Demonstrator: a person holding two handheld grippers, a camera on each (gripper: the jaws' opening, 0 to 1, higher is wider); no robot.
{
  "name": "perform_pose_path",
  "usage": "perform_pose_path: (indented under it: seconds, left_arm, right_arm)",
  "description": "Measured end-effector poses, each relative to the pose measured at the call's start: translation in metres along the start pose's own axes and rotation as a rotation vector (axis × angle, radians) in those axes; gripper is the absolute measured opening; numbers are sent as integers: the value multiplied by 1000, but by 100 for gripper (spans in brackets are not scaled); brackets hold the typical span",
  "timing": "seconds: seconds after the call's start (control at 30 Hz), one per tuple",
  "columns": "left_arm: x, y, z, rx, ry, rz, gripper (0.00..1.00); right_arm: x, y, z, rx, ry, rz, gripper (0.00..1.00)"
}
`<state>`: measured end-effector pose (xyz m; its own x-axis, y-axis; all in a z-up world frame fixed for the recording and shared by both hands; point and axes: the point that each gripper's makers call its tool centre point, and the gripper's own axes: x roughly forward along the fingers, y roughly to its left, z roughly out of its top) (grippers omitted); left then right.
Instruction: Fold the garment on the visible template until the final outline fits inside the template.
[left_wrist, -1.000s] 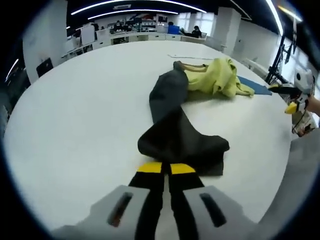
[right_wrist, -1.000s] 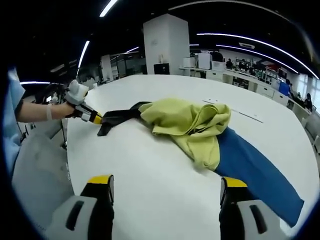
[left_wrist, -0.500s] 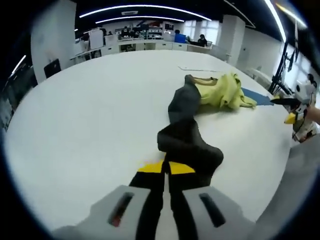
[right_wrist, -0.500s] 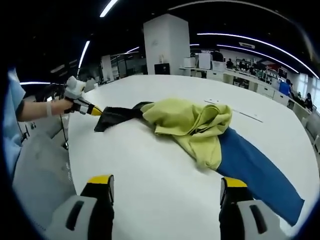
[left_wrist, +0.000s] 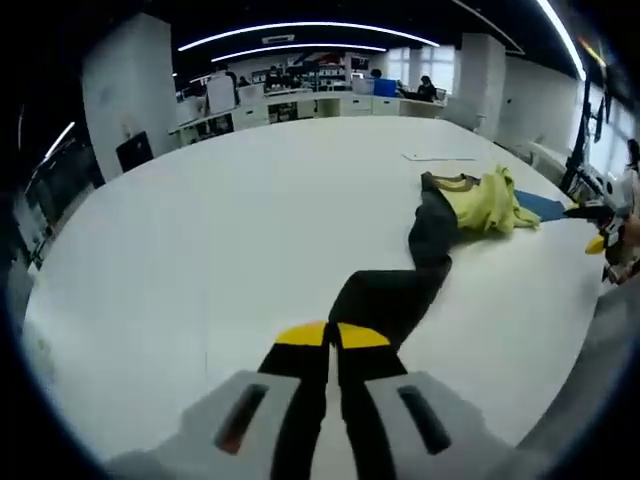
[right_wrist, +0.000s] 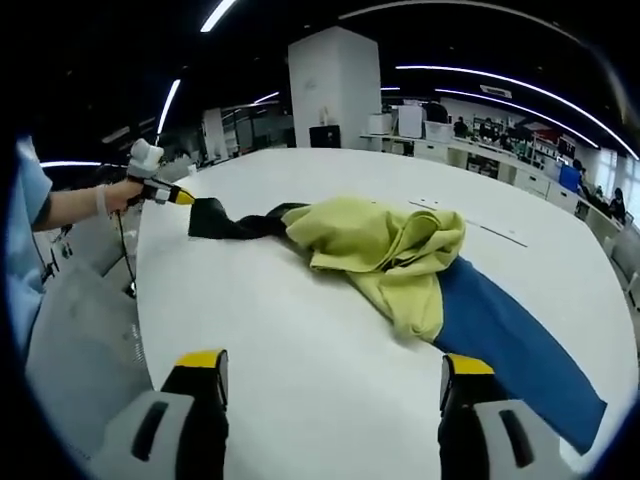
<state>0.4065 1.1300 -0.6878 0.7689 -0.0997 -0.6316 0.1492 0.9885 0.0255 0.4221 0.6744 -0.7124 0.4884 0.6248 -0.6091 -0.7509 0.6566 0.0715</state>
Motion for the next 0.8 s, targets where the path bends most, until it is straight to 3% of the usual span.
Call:
perform_pose_path:
  seconds: [0.23,0.47,0.8]
  left_arm:
    - [-4,26,1,-6,-23,41,0]
    - [-9,41,17,20,-66,73,0]
    - [-2,76,17,-19,-33,109,0]
  right_arm:
    - [1,1,1,-2,1,0,88]
    - [1,1,0,0,3,0,88]
    - [-1,-1,-1,1,5,-7,88]
